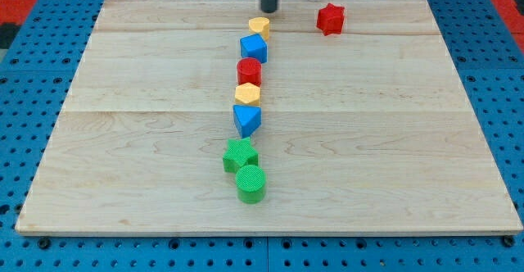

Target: Place the yellow heart at the bottom left of the red star

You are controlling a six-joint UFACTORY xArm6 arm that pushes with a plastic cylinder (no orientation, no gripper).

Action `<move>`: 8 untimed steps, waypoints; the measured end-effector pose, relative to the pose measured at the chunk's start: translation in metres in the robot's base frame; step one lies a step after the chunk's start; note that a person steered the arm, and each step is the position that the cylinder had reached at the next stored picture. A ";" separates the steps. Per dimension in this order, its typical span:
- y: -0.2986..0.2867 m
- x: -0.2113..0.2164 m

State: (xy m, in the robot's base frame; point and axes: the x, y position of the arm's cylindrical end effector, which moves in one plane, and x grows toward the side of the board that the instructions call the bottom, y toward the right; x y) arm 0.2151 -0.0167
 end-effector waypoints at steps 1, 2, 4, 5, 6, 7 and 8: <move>-0.008 0.030; -0.007 0.050; -0.027 0.075; -0.009 0.079; 0.022 0.077; 0.041 0.075; 0.065 0.074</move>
State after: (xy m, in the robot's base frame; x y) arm 0.2893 0.0485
